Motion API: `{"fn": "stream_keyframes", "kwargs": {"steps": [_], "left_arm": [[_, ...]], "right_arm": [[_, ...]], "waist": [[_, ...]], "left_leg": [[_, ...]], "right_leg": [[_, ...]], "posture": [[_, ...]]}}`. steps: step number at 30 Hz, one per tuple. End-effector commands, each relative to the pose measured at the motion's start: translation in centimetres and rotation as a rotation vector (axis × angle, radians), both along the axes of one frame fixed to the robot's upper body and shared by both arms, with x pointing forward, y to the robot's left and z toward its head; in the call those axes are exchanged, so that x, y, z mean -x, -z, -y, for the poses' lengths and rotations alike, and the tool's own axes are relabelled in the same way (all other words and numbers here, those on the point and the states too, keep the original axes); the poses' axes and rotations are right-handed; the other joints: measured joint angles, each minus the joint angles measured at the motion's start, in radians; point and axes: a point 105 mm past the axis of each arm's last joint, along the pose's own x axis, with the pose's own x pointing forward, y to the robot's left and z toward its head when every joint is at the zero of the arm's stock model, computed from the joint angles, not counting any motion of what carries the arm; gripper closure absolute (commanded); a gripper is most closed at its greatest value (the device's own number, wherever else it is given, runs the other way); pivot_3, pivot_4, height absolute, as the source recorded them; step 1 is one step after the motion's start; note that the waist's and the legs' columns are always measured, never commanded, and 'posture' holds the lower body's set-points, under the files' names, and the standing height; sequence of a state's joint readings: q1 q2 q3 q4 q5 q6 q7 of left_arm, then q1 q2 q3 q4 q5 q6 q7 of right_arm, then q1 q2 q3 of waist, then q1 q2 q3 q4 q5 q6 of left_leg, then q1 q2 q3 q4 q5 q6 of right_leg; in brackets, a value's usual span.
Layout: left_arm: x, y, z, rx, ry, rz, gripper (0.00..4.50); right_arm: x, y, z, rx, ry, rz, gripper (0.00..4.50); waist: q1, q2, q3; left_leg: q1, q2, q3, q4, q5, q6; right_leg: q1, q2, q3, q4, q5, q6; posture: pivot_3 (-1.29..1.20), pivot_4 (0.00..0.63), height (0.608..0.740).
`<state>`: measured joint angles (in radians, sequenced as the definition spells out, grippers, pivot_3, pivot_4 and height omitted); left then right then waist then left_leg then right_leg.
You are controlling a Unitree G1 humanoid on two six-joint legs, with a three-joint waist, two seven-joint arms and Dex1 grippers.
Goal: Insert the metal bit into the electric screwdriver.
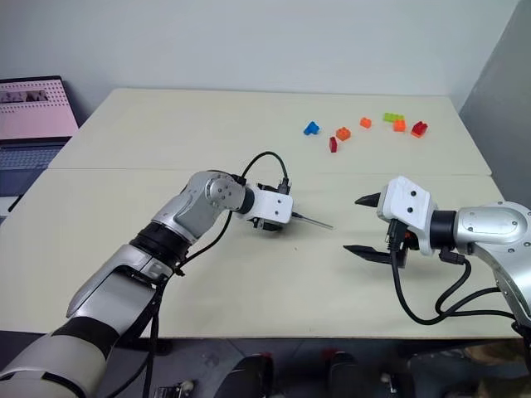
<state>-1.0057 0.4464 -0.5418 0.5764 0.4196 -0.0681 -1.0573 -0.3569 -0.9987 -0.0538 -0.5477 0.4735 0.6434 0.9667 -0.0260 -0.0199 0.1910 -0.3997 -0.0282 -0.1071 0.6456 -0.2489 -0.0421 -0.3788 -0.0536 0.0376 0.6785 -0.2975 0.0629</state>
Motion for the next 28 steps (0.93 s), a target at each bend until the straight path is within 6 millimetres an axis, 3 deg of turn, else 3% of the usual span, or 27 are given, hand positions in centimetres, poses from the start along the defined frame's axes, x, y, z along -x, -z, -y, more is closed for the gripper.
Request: {"fn": "stream_keyframes", "kwargs": {"steps": [1,4,9,12,15,21,28], "left_arm": [[0.2,-0.6,-0.3,0.097,-0.038,-0.034,0.14],[-0.1,-3.0,-1.7,0.264,-0.125,-0.052,0.02],[0.7,-7.1,-6.5,0.626,-0.328,-0.126,0.02],[1.5,-8.1,-9.0,0.726,-0.419,-0.115,0.02],[3.8,-7.7,-11.7,0.751,-0.492,-0.161,0.02],[9.1,-7.2,-14.4,0.747,-0.522,-0.234,0.02],[11.8,-6.2,-16.5,0.713,-0.567,-0.269,0.02]], "right_arm": [[0.1,-0.7,-0.2,-0.006,-0.008,0.035,0.0],[0.0,-0.7,-0.1,-0.008,-0.005,0.037,0.0],[-0.1,-0.4,0.1,-0.012,0.003,0.033,0.0],[-0.2,-0.3,0.4,-0.01,0.006,0.027,0.0],[-0.2,-0.1,0.8,-0.008,0.008,0.018,0.0],[-0.4,0.6,1.5,0.009,-0.007,-0.012,0.0],[-0.4,0.9,1.6,0.02,-0.034,-0.027,0.0]], "waist": [[-0.001,0.0,0.0],[-0.003,0.0,0.0],[-0.013,0.0,0.0],[-0.014,0.0,0.0],[-0.01,0.0,0.0],[-0.006,0.0,0.0],[-0.002,0.0,0.0]], "left_leg": [[0.0,0.001,0.0,0.0,0.0,0.0],[-0.001,0.002,0.0,0.0,0.0,0.0],[-0.002,0.004,-0.001,0.0,0.0,0.0],[-0.002,0.005,-0.001,-0.001,0.0,0.0],[-0.002,0.004,-0.001,0.0,0.0,0.0],[-0.002,0.005,-0.001,0.0,0.0,0.0],[0.0,0.005,-0.001,-0.001,0.0,0.0]], "right_leg": [[0.0,0.0,0.0,0.0,0.0,0.0],[-0.001,0.0,0.0,0.0,0.0,0.0],[-0.006,0.001,0.003,0.002,0.0,0.0],[-0.006,0.001,0.003,0.002,0.0,0.0],[-0.005,0.001,0.003,0.002,0.0,0.0],[-0.005,0.001,0.004,0.002,0.0,-0.001],[-0.003,0.0,0.003,0.001,0.0,-0.001]], "posture": [[0.0,0.15,0.74],[0.0,0.15,0.74],[0.0,0.15,0.74],[0.0,0.15,0.74],[0.0,0.15,0.74],[0.0,0.15,0.74],[0.0,0.15,0.74]]}}
